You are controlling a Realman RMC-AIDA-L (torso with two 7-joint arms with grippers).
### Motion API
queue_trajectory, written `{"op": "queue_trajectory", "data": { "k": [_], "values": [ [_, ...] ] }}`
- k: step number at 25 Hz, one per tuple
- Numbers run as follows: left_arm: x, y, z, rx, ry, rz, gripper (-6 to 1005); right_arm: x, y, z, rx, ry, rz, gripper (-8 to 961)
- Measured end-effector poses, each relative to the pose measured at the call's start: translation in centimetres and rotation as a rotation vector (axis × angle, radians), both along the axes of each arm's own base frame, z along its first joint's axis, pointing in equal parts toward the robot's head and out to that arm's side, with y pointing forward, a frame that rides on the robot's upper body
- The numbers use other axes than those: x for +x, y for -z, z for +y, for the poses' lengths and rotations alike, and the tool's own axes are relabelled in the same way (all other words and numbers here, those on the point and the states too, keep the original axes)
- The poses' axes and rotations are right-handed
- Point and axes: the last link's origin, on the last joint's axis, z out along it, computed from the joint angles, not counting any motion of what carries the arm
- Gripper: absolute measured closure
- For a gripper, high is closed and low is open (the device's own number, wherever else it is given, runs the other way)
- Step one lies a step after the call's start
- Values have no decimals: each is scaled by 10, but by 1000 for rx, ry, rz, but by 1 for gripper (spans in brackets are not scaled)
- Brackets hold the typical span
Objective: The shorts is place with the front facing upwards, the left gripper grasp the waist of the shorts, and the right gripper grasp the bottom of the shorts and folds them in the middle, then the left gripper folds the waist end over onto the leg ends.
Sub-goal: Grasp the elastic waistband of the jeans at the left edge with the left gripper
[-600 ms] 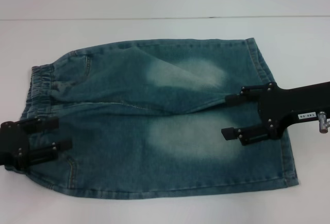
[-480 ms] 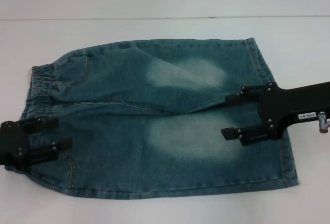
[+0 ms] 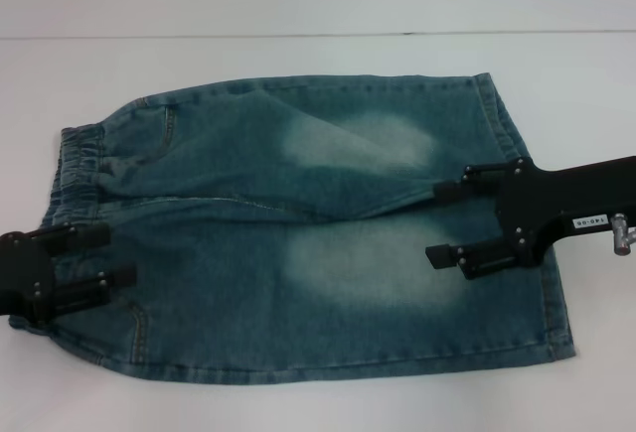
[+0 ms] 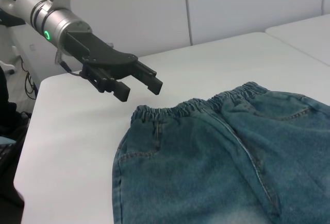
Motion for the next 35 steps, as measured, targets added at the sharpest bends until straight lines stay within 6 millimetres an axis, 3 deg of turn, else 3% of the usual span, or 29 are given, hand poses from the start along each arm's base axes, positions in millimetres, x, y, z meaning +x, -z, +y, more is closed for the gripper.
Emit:
{"op": "queue_trajectory", "data": {
  "k": [12, 25, 35],
  "values": [
    [-5, -22, 12, -49, -177, 90, 248, -4, 3, -3, -9, -8, 17, 72],
    [0, -57, 28, -145, -433, 396, 249, -4, 4, 0, 15, -5, 15, 71],
    [-1, -44, 37, -191, -469, 560, 249, -8, 5, 4, 19, -8, 11, 71]
  ]
}}
